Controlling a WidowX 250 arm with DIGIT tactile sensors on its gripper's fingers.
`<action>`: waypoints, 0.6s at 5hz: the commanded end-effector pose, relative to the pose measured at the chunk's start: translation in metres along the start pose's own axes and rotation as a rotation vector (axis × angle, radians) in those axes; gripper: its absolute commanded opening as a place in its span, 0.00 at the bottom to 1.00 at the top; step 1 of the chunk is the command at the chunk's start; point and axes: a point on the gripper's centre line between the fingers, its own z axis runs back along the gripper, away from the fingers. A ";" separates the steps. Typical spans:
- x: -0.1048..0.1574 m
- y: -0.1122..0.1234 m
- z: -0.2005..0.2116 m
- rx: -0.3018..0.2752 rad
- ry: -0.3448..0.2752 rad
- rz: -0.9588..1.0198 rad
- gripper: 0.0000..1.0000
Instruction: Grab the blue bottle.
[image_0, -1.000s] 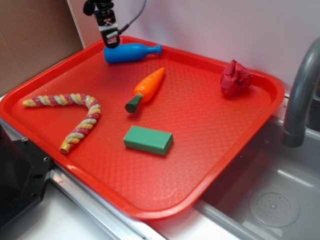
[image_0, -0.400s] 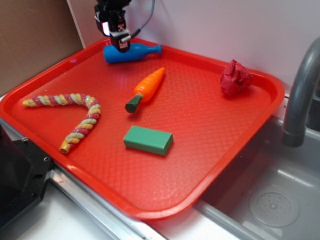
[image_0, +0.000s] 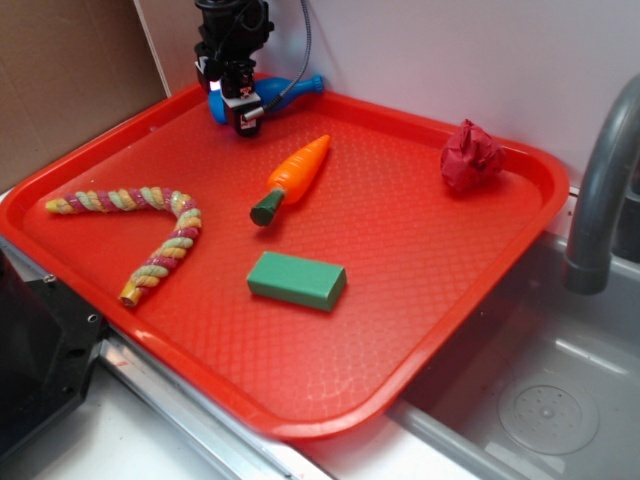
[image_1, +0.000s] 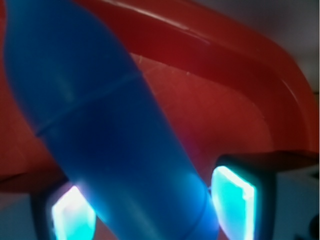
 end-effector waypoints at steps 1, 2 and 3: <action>0.008 -0.007 0.009 0.003 -0.009 0.050 0.00; 0.004 -0.012 0.059 0.046 0.048 0.250 0.00; -0.006 -0.040 0.113 0.033 -0.018 0.417 0.00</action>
